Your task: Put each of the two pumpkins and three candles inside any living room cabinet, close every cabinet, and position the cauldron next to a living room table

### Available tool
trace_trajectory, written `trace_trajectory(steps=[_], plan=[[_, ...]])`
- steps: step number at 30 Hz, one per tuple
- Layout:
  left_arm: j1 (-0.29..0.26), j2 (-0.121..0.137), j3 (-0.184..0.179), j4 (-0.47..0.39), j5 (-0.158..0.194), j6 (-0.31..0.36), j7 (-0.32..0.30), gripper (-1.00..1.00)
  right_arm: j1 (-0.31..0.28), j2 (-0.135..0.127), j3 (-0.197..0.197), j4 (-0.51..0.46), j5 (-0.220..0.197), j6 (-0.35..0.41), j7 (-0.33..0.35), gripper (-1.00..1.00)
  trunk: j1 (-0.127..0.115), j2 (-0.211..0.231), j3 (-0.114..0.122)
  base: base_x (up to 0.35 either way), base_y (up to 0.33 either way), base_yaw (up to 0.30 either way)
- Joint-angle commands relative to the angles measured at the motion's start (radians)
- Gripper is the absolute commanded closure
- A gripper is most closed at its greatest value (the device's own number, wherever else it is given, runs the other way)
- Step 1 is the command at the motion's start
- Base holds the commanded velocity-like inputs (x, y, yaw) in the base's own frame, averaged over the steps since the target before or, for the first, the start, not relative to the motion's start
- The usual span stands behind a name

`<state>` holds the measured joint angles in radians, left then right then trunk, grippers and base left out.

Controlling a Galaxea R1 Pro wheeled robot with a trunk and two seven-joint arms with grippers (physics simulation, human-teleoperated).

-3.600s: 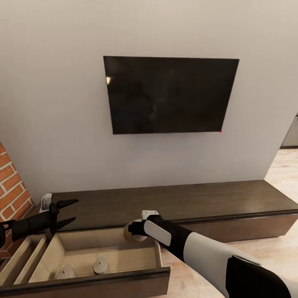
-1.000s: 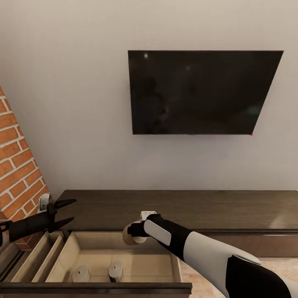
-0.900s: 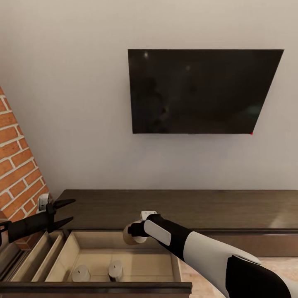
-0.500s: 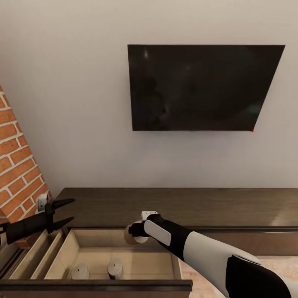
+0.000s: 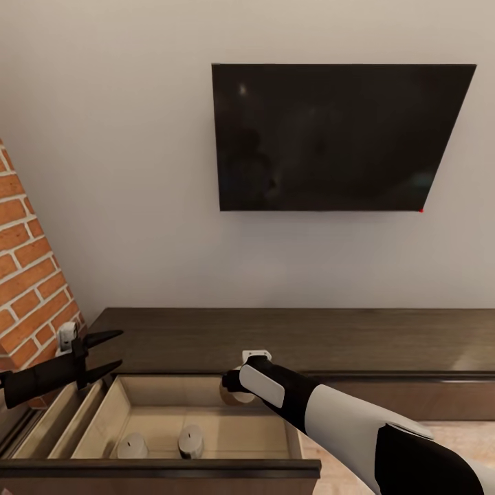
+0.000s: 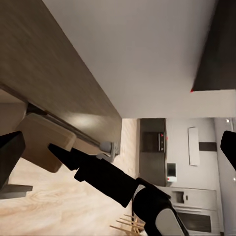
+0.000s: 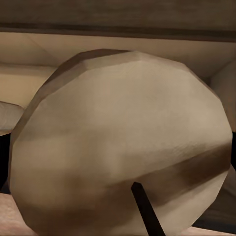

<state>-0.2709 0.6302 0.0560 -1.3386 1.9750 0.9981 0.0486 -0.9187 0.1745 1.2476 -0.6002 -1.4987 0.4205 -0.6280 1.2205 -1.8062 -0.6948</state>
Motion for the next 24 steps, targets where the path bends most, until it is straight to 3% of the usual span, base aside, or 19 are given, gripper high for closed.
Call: trace_trajectory(steps=[1,15,24], plan=[[0.001,0.000,0.001,-0.009,0.006,0.004,0.005,-1.00,-0.002,0.000,0.004,-0.001,-0.007,-0.002,-0.005,1.00,0.004,-0.008,-0.004,0.000,0.000,0.000],[0.025,0.000,0.019,-0.056,0.007,0.004,0.005,-1.00,-0.002,0.000,0.003,0.005,-0.006,-0.001,-0.016,1.00,0.058,-0.106,-0.048,0.000,0.000,0.000],[0.037,-0.001,0.021,-0.093,0.007,0.004,0.005,-1.00,-0.002,0.000,0.003,0.094,-0.011,0.006,-0.016,1.00,0.092,-0.169,-0.076,0.000,0.000,0.000]])
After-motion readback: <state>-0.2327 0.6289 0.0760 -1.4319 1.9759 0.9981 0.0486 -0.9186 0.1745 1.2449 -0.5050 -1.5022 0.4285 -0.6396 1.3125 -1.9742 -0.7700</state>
